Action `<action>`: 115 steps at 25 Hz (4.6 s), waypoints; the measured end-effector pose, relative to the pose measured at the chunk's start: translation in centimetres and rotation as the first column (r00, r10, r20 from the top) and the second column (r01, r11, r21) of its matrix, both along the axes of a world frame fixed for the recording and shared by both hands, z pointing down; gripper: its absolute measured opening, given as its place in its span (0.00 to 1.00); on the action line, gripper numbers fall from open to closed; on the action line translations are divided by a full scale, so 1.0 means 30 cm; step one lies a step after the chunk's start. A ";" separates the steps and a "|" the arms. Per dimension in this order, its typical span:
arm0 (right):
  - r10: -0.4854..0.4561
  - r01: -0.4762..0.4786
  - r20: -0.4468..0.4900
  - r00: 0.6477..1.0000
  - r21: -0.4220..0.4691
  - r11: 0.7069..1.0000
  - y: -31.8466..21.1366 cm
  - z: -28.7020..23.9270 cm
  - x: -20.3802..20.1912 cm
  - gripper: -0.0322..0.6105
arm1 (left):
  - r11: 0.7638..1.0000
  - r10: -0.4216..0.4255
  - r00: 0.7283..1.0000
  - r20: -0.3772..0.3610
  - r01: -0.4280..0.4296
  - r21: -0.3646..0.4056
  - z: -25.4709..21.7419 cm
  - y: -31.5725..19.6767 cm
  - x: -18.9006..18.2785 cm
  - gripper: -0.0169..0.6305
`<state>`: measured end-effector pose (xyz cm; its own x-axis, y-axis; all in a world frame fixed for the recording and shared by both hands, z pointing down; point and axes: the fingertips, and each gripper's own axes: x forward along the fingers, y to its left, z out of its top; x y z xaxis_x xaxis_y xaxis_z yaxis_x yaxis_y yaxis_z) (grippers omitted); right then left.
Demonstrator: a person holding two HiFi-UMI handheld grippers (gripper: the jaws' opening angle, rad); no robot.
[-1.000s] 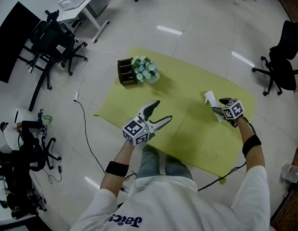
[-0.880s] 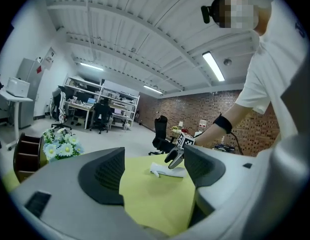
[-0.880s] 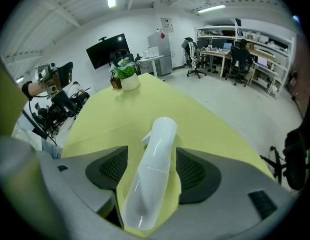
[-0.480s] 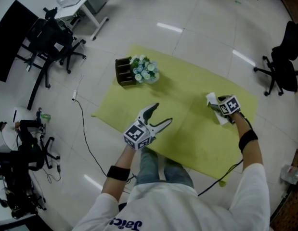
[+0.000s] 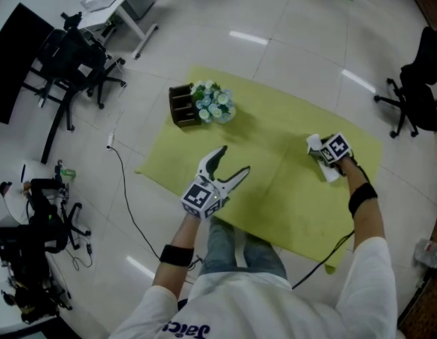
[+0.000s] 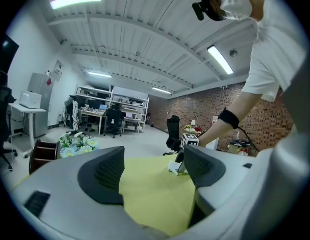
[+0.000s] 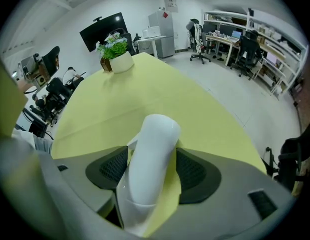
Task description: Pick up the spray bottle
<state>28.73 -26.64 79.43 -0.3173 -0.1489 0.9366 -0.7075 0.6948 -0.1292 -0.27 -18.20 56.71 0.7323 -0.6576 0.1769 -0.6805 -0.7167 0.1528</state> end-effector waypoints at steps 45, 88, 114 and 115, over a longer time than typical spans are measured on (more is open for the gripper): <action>0.017 -0.028 0.083 0.996 0.128 0.991 0.004 -0.143 -0.116 0.43 | 0.990 -0.099 0.995 0.018 0.096 0.102 -0.266 0.056 -0.192 0.57; 0.212 -0.651 0.619 0.756 0.678 0.341 0.425 -1.210 -0.336 0.43 | 0.977 -0.073 0.997 -0.035 0.078 0.201 -0.478 0.023 -0.325 0.57; 0.436 -0.753 0.667 0.604 0.657 0.037 0.677 -1.057 -0.429 0.42 | 0.970 -0.016 0.999 -0.043 0.026 0.242 -0.355 -0.018 -0.264 0.57; 0.440 -0.756 0.669 0.599 0.654 0.036 0.677 -1.053 -0.421 0.42 | 0.971 -0.017 0.999 -0.046 0.027 0.239 -0.359 -0.021 -0.257 0.57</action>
<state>16.09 -6.33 47.82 0.1697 -0.9853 0.0218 -0.9832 -0.1708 -0.0643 -8.00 -18.82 45.93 0.7206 -0.6931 -0.0189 -0.6931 -0.7208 0.0080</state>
